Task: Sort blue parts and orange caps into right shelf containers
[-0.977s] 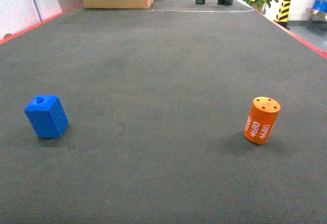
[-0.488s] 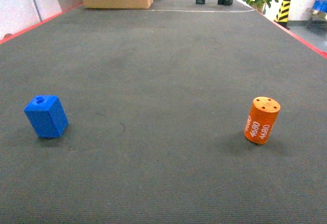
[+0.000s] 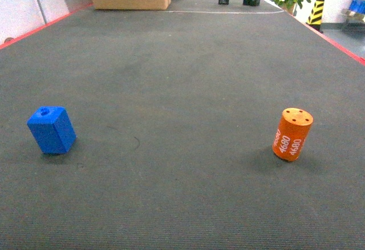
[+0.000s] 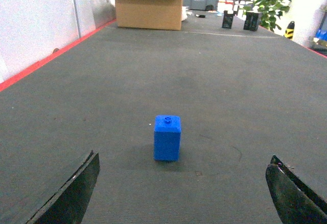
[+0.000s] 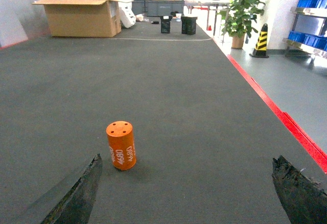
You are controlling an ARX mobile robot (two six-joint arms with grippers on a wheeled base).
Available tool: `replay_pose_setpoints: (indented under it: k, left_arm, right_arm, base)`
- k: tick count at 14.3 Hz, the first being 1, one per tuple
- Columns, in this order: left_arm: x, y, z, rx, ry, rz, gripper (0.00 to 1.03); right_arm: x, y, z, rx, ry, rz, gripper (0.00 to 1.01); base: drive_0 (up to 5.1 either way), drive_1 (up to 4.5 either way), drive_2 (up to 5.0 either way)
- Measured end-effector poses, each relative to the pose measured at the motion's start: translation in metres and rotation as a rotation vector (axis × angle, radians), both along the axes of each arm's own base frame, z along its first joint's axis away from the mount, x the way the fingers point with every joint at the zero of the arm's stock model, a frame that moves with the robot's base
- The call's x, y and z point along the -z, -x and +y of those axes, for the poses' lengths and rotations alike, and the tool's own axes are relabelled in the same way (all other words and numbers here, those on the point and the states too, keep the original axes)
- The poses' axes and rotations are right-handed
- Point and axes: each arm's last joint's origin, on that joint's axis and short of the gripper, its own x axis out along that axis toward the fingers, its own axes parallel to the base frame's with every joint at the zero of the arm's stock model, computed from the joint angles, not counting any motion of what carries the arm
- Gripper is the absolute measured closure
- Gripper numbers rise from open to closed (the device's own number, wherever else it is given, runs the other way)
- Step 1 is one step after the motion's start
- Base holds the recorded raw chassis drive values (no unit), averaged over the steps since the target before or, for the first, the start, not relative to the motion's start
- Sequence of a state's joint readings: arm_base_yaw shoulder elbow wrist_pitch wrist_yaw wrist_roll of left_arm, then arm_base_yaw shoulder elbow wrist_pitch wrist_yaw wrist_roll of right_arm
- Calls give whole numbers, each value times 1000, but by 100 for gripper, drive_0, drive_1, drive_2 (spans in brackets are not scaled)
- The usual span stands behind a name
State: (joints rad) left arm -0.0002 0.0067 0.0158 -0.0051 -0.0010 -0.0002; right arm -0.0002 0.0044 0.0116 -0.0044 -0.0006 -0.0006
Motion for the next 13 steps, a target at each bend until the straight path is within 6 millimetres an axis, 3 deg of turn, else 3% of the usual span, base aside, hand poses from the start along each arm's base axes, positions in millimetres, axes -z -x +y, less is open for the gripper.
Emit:
replay_pose_setpoints:
  k: [13]
  left_arm:
    - [0,0,0,0,0,0,5]
  right_arm:
    - [0,0,0,0,0,0,3]
  base:
    - [0,0,0]
